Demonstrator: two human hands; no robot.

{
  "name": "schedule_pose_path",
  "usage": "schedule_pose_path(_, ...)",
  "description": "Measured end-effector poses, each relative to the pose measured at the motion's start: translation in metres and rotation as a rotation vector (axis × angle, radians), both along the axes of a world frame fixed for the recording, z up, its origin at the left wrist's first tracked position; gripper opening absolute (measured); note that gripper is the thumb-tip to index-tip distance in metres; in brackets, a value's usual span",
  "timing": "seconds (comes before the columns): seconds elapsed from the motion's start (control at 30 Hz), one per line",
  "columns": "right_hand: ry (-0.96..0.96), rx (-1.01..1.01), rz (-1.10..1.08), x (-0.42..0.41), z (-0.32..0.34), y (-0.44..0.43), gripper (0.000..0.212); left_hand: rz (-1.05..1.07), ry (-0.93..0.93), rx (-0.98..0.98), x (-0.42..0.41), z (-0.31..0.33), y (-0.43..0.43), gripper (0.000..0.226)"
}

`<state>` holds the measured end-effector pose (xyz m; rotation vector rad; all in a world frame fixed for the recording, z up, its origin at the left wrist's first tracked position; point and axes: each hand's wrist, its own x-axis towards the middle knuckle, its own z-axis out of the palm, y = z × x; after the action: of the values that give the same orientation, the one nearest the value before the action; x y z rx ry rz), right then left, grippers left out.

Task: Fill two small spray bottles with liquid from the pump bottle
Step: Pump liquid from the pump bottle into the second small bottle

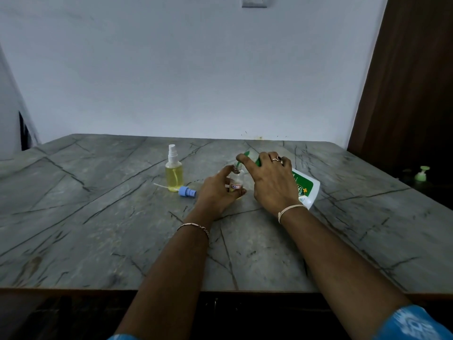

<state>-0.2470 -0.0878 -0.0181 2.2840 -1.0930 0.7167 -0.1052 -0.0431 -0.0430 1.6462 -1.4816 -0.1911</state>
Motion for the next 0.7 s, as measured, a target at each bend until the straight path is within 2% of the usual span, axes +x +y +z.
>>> schedule_pose_path(0.23, -0.030, 0.024, 0.009, 0.0070, 0.0026, 0.0022, 0.067, -0.003, -0.001, -0.023, -0.0003, 0.0001, 0.0007, 0.058)
schedule_pose_path(0.57, 0.016, 0.001, -0.006, -0.0004, -0.0003, -0.0006, 0.078, 0.006, -0.023, -0.012, -0.0002, 0.0007, -0.0003, 0.057)
schedule_pose_path(0.7, 0.014, 0.005, -0.013, 0.0016, -0.0003, -0.0002, 0.074, 0.010, -0.022, -0.009, 0.0009, -0.0009, -0.0016, 0.060)
